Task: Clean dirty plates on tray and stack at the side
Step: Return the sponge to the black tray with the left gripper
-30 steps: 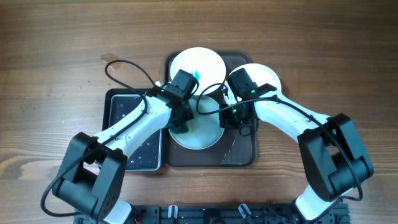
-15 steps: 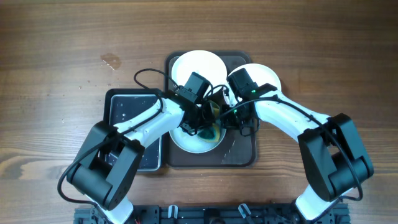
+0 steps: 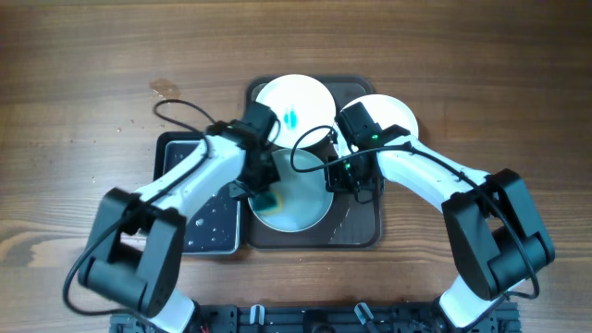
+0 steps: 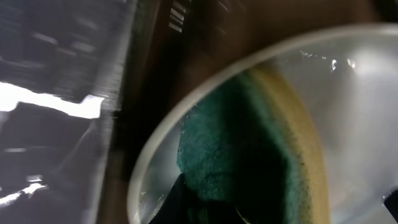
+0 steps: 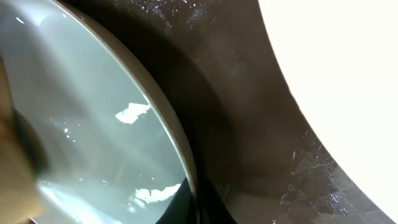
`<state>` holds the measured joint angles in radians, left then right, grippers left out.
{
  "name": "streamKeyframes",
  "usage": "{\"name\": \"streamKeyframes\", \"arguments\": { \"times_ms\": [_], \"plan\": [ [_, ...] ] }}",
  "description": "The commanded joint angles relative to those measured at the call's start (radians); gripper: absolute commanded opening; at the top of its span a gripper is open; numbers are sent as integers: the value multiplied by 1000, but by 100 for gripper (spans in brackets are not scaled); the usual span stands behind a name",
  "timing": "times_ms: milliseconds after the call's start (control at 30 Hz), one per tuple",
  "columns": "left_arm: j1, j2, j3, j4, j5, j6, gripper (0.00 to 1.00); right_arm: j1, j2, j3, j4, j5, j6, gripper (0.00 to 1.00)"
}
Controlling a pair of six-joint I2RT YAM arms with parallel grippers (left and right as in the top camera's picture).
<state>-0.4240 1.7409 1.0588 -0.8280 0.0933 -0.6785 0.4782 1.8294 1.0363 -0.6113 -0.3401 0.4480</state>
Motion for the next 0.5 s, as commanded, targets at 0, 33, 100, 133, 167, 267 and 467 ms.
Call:
{"name": "streamKeyframes", "arguments": {
  "times_ms": [0, 33, 100, 133, 167, 267, 467],
  "plan": [
    [17, -112, -10, -18, -60, 48, 4, -10, 14, 3, 1, 25, -3, 4],
    [17, -146, -10, -22, -37, 66, 4, -10, 14, 3, 1, 25, -4, 4],
    [23, -223, -10, -37, 2, 99, 4, -10, 14, 3, 1, 25, -10, 4],
    [31, -260, -10, -54, 2, 100, 4, -10, 14, 3, 0, 25, -22, 4],
    [48, -300, -10, -77, -3, 106, 4, -10, 14, 3, 0, 25, -39, 4],
    [143, -383, -11, -161, -99, 122, 4, -10, 14, 3, -15, 25, -56, 4],
    [322, -349, -80, -157, -182, 122, 4, -10, 14, 3, -18, 29, -56, 4]
  ]
}}
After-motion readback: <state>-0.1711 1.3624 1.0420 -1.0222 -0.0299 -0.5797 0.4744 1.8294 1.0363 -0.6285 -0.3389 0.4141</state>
